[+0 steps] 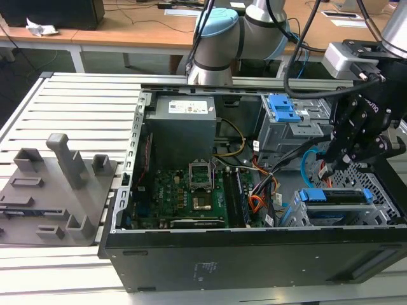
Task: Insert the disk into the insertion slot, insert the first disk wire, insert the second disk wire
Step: 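Insert the first disk wire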
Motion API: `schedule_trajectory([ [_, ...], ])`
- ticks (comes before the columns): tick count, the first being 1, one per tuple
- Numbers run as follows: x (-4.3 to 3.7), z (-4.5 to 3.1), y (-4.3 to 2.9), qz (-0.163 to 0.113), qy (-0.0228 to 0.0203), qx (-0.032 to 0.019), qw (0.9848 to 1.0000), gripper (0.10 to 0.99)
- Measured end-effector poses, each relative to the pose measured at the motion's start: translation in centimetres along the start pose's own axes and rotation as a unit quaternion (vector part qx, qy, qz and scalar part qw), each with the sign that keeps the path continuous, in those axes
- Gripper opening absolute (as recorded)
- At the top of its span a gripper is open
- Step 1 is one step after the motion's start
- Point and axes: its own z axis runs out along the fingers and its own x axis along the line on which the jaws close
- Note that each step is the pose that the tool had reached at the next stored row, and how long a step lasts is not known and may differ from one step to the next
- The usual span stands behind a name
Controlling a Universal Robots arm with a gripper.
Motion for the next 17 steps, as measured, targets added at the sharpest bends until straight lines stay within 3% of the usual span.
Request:
schedule_trajectory([
  [6,-0.11,0.27,-0.04,0.000,-0.0001,0.0000,1.0000,0.361],
  [10,-0.28,-0.52,0.00,0.000,0.0000,0.0000,1.0000,0.361],
  [17,-0.87,0.45,-0.18,0.011,-0.0022,-0.0013,0.9999,0.361],
])
